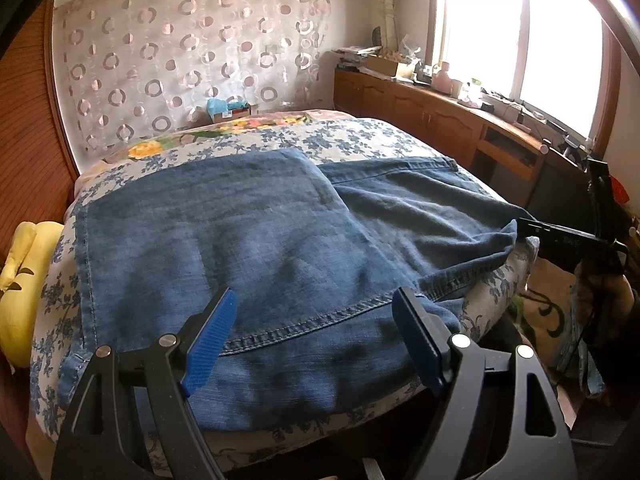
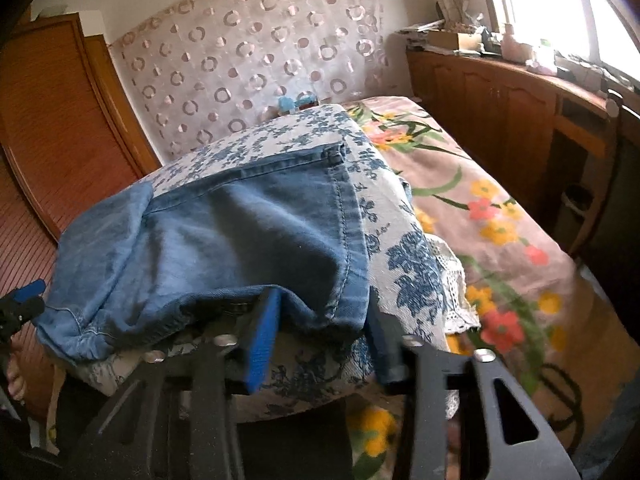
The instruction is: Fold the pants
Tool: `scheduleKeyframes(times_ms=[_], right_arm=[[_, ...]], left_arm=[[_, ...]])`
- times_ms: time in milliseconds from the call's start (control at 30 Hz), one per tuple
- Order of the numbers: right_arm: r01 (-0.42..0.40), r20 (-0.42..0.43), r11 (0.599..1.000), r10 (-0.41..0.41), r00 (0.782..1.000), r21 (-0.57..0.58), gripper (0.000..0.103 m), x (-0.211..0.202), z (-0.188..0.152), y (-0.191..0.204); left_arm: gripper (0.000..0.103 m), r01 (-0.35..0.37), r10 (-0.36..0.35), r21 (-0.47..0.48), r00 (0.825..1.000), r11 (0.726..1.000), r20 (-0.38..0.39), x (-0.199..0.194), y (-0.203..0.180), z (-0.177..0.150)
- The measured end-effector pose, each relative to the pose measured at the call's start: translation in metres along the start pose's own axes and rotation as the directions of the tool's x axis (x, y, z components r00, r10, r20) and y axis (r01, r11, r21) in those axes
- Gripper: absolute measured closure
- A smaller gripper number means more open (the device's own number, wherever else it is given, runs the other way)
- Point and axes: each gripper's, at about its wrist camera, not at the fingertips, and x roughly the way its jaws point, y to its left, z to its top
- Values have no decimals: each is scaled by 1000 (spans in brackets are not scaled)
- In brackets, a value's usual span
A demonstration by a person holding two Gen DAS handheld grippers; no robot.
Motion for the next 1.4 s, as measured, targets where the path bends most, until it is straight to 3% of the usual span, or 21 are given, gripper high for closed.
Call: scheduleKeyframes(times_ms=[100, 467, 767, 1100, 1400], right_arm=[[2, 8, 1000, -2, 1000, -16, 78, 1, 0, 2], [3, 11, 1000, -3, 1000, -16, 84, 8, 0, 7], [-90, 113, 991, 101, 988, -99, 86, -19, 29, 41], [-210, 190, 922, 281, 941, -324, 87, -44, 71, 132], [-349, 144, 817, 456, 879, -459, 87, -30, 85, 219]], left_arm=[[23, -1, 1, -5, 1000, 1000, 5, -3, 2, 0], [23, -6, 6, -17, 1000, 1000, 12, -9, 6, 1], [23, -22, 23, -30, 999, 999, 33, -18, 13, 5], [22, -52, 58, -72, 995, 996, 79, -41, 35, 5], [23, -81, 93, -123, 991, 989, 95, -59, 63, -4]])
